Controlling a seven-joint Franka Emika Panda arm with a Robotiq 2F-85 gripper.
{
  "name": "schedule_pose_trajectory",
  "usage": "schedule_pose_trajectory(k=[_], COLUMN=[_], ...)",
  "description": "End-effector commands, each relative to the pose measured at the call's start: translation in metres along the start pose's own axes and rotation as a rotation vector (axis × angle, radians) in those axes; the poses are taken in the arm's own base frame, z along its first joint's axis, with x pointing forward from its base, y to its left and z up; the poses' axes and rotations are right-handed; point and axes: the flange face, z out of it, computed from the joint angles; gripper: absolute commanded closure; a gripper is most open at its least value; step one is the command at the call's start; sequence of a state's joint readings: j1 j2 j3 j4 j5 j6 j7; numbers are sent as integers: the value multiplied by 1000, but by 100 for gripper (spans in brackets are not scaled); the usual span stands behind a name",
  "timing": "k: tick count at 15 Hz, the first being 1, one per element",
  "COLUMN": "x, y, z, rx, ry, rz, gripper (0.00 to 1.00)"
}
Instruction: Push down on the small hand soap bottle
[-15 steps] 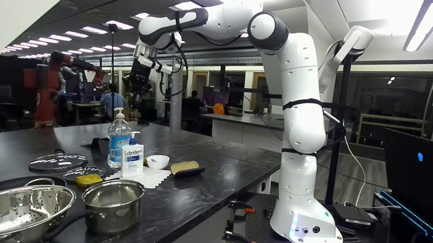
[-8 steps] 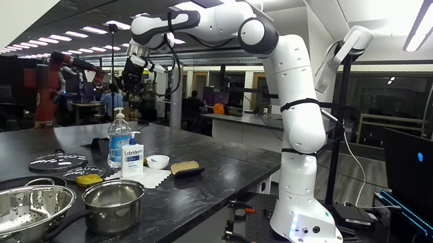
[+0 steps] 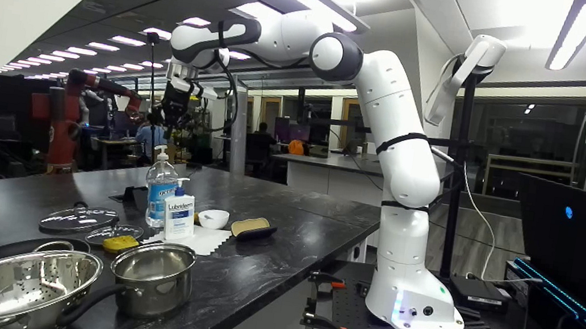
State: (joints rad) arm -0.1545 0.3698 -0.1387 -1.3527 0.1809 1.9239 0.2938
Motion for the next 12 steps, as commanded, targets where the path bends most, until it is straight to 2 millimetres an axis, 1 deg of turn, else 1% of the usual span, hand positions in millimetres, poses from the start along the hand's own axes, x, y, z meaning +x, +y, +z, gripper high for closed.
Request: schedule_pose_trajectory(k=[1,12], x=[10,11], y=[4,22], z=[-2,14], rx=[-8,-23], ry=[-21,-70], rz=[54,95], gripper=[100,100])
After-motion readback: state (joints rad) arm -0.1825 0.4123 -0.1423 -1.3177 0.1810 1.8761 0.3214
